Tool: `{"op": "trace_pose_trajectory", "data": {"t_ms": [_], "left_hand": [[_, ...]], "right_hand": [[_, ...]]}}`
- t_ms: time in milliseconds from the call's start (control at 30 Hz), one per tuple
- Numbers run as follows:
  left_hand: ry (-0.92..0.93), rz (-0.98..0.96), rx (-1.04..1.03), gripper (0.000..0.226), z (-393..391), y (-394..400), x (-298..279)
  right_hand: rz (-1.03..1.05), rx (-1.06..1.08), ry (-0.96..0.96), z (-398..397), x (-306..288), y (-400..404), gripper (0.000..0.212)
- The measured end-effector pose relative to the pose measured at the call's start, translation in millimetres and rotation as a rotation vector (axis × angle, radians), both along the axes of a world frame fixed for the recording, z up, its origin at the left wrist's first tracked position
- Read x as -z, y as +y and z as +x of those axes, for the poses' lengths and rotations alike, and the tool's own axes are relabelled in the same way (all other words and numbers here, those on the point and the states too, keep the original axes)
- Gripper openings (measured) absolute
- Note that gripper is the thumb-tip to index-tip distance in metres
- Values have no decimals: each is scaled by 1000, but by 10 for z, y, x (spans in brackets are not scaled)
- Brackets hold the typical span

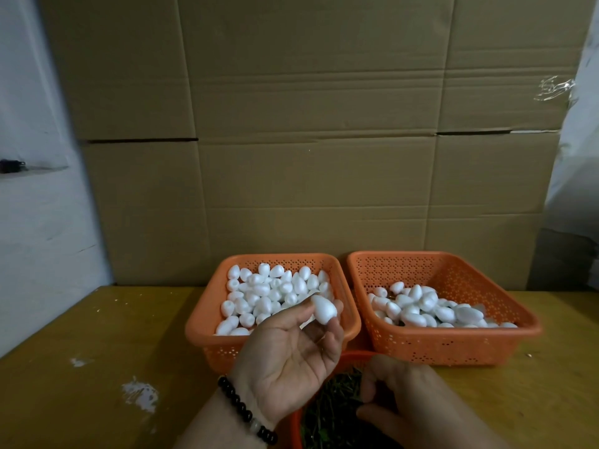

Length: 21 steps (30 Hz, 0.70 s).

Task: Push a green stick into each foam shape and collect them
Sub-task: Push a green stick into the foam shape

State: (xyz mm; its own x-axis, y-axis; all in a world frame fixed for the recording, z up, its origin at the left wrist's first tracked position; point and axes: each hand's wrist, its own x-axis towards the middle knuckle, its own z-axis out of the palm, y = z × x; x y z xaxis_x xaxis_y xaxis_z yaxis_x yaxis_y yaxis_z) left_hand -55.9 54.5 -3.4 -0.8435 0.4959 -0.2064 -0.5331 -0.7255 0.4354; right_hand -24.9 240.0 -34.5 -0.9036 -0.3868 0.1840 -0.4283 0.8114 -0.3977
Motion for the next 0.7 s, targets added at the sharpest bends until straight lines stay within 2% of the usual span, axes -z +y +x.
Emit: {"op": "trace_pose_trajectory", "data": {"t_ms": [133,367,533,700], "left_hand": [[61,0,2,33,17,7,-2],[155,-28,-64,48,36,35,-2],[206,-71,-103,26,44,34,-10],[291,-163,-191,25,43,53,-6]], "right_hand": [[-31,-25,35,2,14,-11,34],[-96,33,17,-7,23,6,32],[-116,70,18,-3,23,11,29],[-124,68,62,-4,29,6,31]]}}
